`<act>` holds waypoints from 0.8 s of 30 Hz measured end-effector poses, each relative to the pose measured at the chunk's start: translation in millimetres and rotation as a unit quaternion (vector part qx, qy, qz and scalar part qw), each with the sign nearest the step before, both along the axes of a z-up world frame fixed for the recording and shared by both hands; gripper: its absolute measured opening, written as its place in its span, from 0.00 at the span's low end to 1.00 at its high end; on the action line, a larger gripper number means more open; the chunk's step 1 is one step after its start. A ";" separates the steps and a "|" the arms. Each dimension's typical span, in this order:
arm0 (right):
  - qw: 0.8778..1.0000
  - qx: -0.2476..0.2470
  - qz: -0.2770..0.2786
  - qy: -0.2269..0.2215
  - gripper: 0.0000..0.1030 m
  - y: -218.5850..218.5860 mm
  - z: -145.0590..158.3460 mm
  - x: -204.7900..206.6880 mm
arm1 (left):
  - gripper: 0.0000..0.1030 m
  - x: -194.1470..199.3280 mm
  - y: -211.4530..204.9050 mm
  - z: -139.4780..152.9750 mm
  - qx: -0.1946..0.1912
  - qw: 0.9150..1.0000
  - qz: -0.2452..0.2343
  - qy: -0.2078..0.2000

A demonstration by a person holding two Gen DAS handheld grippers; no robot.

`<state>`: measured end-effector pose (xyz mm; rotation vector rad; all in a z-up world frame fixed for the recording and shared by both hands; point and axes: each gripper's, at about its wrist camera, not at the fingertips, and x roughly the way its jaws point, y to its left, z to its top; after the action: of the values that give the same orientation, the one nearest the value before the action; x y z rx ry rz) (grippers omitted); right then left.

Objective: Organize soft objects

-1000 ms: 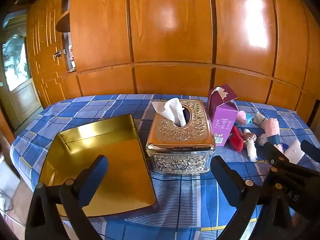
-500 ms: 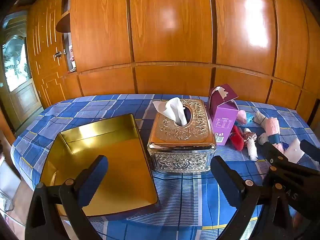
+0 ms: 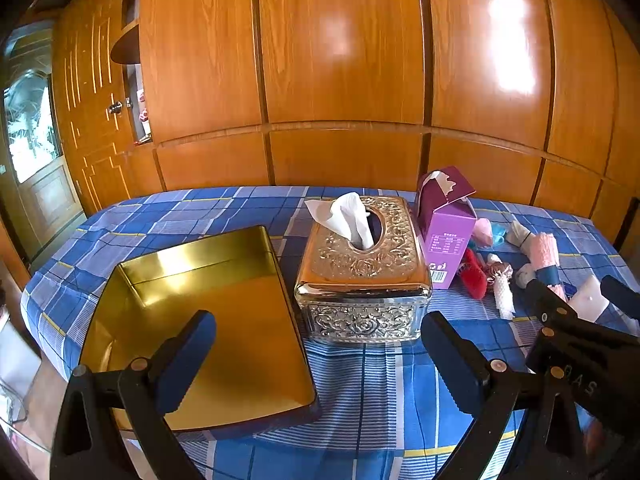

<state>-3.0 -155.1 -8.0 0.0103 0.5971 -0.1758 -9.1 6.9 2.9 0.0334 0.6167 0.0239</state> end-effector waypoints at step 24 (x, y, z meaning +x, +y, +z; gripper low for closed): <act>1.000 0.001 -0.006 -0.003 1.00 -4.6 -0.6 0.3 | 1.00 -1.1 -3.9 -2.0 0.001 1.000 -0.004 0.005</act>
<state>-2.7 -159.7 -8.6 0.0167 0.5921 -0.1872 -10.2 3.0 0.9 0.0369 0.6264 0.0171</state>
